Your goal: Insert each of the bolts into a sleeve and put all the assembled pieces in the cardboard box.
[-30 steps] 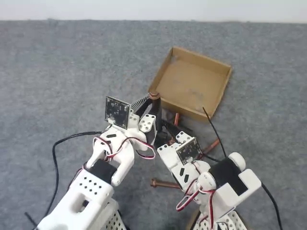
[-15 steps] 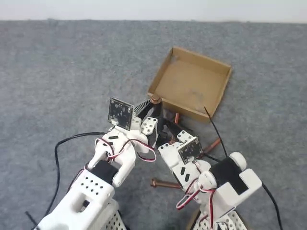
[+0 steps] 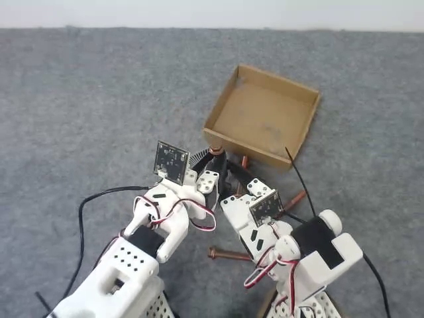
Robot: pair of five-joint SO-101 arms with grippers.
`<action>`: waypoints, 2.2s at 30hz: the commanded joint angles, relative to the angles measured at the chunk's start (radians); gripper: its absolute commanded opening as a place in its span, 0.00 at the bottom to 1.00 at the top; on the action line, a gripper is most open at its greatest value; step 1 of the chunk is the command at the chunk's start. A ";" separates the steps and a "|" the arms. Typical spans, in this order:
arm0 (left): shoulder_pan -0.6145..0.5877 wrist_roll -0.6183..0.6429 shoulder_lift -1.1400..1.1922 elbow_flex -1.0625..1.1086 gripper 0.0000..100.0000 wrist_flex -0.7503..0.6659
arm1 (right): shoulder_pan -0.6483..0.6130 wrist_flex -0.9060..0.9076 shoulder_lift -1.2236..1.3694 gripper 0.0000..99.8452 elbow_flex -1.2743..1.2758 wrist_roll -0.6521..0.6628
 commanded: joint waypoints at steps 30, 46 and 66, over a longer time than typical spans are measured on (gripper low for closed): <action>-0.006 -0.009 -0.003 0.096 0.13 -0.020 | 0.058 -0.036 -0.028 0.01 0.023 -0.003; 0.002 -0.009 -0.009 0.093 0.17 -0.025 | 0.058 -0.036 -0.022 0.01 0.018 0.000; -0.006 0.048 -0.488 0.091 0.17 0.219 | 0.116 0.071 -0.019 0.01 -0.075 -0.008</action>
